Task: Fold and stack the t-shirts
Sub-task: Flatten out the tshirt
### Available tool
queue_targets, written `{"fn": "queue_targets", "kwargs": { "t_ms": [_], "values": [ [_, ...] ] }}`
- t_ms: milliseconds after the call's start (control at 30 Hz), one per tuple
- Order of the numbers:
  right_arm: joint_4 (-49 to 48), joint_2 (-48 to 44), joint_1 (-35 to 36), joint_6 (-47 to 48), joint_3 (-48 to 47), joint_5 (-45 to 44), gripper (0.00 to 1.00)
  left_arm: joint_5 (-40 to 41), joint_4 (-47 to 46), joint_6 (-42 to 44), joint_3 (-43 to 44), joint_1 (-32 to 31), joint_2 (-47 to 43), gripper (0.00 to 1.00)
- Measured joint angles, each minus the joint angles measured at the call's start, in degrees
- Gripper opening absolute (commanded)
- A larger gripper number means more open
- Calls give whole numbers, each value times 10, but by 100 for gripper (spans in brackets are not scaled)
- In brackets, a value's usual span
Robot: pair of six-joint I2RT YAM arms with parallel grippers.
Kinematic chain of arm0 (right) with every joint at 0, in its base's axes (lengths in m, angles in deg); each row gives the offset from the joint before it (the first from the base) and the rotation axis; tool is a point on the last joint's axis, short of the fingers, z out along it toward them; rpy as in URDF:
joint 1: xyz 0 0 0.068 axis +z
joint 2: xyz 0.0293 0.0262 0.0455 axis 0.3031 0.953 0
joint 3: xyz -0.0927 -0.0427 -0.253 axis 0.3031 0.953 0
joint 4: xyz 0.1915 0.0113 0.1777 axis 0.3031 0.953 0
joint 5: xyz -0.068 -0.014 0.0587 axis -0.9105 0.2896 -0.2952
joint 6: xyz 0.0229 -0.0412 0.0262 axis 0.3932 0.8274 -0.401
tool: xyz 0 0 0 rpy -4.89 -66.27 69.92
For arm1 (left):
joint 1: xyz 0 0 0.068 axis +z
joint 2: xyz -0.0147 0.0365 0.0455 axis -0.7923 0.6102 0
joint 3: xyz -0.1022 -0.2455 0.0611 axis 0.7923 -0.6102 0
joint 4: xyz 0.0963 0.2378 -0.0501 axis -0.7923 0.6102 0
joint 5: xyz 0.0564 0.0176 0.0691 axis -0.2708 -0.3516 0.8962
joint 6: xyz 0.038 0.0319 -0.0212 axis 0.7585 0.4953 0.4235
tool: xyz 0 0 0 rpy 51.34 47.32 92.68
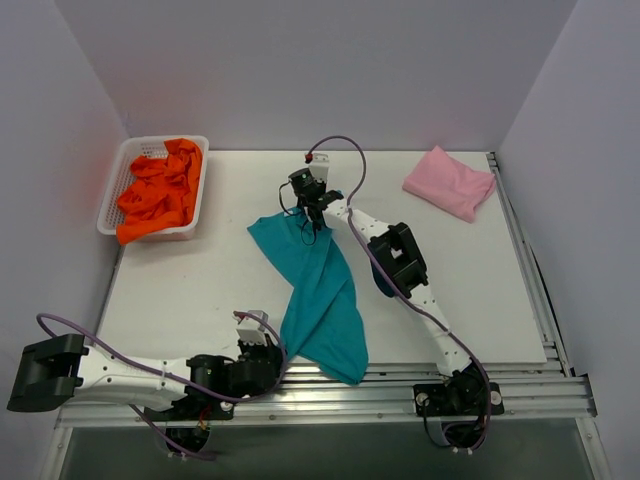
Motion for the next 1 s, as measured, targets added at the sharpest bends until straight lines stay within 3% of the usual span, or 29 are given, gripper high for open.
{"fn": "queue_targets", "kwargs": {
  "t_ms": [567,1000],
  "values": [
    [14,-14,-1,5,5,-8,0,21,-14,-1,5,0,50,2],
    [14,-246,-4,54,88,-55,0,30,4,-1,30,0,80,2]
  ]
}}
